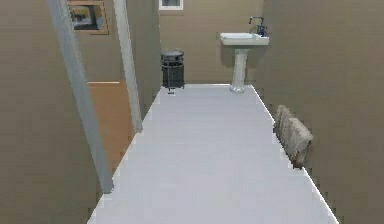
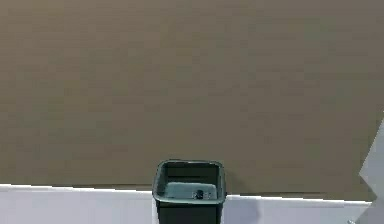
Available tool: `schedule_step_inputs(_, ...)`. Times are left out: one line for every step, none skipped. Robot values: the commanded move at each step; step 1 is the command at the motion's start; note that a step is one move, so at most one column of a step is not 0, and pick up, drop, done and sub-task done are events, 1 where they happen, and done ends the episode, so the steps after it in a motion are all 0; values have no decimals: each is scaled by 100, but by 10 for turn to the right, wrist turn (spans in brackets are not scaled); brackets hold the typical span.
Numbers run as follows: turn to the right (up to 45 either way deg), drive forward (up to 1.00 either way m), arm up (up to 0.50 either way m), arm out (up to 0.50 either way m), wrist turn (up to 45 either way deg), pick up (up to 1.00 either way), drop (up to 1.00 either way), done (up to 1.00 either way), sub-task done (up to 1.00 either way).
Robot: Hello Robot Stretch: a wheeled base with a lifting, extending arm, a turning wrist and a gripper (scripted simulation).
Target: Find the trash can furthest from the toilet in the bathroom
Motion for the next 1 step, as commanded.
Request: schedule_step_inputs(0, 100, 0, 0, 0, 0, 0, 0, 0)
